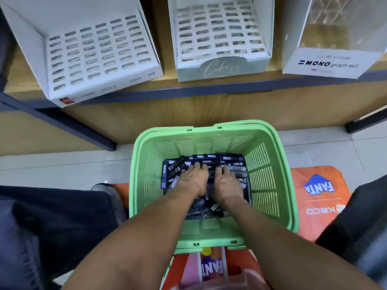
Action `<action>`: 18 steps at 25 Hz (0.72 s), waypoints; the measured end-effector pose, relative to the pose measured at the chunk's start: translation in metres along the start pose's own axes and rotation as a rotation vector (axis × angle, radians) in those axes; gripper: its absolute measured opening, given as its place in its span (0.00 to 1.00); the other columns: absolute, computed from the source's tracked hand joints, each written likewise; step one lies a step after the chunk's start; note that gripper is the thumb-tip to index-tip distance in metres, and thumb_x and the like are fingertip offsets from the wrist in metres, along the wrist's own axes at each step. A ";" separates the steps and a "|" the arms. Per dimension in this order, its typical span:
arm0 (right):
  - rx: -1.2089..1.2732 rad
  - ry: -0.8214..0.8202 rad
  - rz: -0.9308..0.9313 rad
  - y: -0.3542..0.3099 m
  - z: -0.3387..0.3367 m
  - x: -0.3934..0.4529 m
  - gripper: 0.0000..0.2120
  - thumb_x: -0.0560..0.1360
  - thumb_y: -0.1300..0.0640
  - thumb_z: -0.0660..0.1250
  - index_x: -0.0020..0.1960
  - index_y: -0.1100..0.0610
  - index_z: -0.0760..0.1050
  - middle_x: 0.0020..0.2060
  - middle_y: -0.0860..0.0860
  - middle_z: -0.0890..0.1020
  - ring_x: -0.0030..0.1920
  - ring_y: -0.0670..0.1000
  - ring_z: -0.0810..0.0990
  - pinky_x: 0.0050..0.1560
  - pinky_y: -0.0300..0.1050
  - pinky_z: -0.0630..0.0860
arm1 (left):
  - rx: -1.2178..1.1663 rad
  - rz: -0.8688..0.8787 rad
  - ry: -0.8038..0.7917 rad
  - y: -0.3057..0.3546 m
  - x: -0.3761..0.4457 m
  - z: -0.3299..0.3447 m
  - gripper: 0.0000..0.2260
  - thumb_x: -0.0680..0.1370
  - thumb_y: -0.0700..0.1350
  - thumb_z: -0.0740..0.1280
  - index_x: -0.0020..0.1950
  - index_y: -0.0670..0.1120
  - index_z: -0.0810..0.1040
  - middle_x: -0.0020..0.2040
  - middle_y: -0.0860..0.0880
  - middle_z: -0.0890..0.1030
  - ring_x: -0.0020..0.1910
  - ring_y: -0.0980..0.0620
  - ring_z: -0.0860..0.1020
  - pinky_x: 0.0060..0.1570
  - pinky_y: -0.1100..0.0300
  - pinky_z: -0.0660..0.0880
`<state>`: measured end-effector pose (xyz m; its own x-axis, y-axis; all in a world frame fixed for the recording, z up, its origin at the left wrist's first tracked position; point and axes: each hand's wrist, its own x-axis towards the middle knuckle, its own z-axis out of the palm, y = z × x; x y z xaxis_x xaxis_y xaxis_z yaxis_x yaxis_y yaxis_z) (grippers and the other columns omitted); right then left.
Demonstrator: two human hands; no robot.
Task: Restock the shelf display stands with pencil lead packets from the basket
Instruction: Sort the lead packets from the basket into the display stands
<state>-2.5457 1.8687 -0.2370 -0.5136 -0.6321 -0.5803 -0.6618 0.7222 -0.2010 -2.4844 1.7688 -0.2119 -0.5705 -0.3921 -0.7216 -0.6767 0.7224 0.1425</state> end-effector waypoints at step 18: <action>-0.240 -0.130 0.045 0.013 0.014 0.019 0.41 0.75 0.33 0.66 0.77 0.58 0.59 0.70 0.54 0.73 0.73 0.58 0.63 0.70 0.57 0.65 | -0.294 -0.402 0.070 -0.019 0.010 0.065 0.52 0.68 0.67 0.74 0.78 0.38 0.55 0.75 0.35 0.60 0.75 0.35 0.60 0.75 0.43 0.59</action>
<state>-2.5561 1.8704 -0.2616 -0.4815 -0.5480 -0.6841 -0.7581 0.6520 0.0112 -2.4466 1.7881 -0.2657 -0.2605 -0.6513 -0.7127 -0.9462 0.3191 0.0542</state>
